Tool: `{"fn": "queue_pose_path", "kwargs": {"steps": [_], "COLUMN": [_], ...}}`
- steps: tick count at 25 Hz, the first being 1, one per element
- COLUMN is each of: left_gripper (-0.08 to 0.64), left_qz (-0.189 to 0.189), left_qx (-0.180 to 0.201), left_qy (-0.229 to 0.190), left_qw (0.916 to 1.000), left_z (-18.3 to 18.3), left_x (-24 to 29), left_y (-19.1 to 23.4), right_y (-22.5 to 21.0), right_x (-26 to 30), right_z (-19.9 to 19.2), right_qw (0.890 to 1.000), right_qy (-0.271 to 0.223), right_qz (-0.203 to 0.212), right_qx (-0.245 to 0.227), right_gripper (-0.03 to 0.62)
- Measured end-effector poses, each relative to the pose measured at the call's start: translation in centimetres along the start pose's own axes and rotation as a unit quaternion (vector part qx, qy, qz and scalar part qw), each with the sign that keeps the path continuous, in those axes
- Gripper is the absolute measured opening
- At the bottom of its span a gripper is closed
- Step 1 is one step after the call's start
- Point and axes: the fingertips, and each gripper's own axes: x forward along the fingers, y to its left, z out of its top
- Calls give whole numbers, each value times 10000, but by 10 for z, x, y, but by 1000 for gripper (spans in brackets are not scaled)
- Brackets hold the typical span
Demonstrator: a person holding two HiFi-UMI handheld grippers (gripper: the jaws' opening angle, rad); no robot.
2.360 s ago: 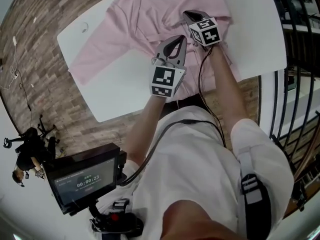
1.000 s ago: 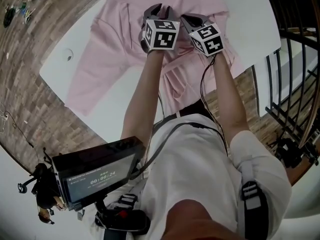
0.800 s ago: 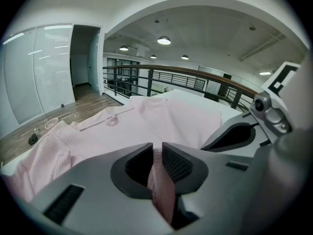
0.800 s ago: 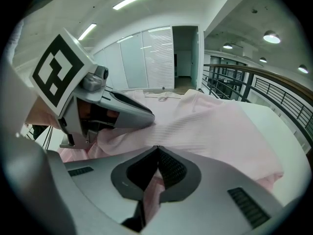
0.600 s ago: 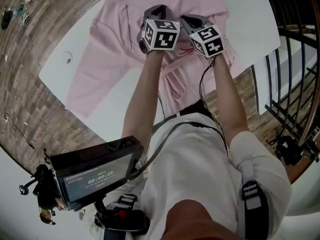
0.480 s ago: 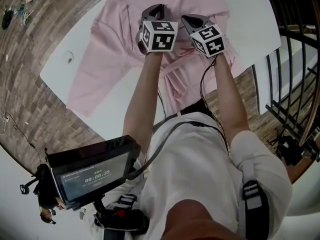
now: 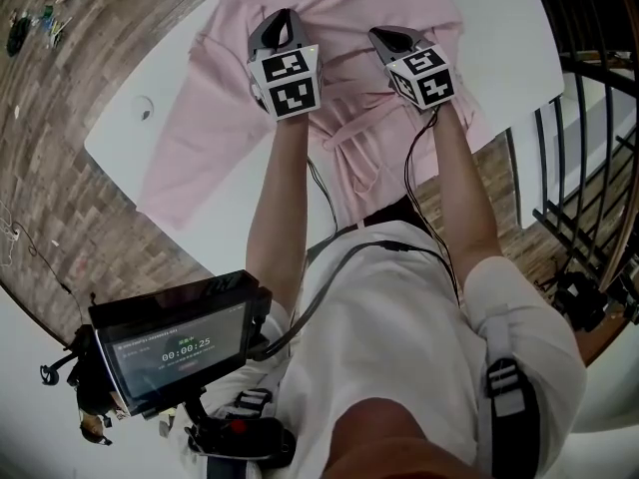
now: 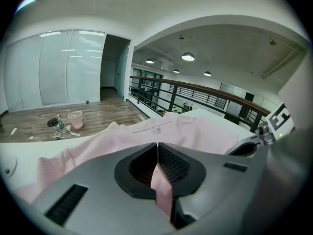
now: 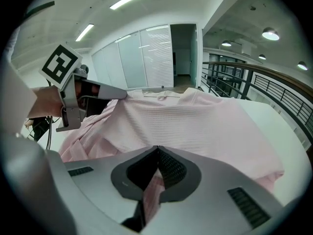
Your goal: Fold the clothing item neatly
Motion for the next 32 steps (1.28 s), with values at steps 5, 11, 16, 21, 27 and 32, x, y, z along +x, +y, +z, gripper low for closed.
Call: {"fn": "queue_pose_path", "kwargs": {"steps": [5, 11, 16, 21, 27, 32], "left_gripper": [14, 94, 100, 100, 100, 95], "left_qz": [32, 141, -505, -816, -530, -452], "left_qx": [-150, -110, 42, 127, 16, 114], "left_qy": [273, 126, 216, 330, 50, -17], "left_qw": [9995, 9998, 9985, 9960, 9986, 9989], "left_z": [-23, -19, -24, -37, -29, -34], "left_x": [-2, -11, -24, -26, -49, -57], "left_y": [4, 8, -33, -66, -48, -37], "right_y": [-2, 3, 2, 5, 58, 106], "right_x": [3, 6, -3, 7, 7, 17], "right_z": [-6, -8, -2, -7, 33, 39], "right_qw": [10000, 9994, 9998, 9997, 9945, 9848], "right_qy": [14, 247, 10, 166, -513, -499], "right_qz": [-56, 62, -15, -17, 788, 1271], "right_qx": [43, -217, -218, -191, -451, -1069], "right_gripper": [6, 16, 77, 74, 77, 109]}}
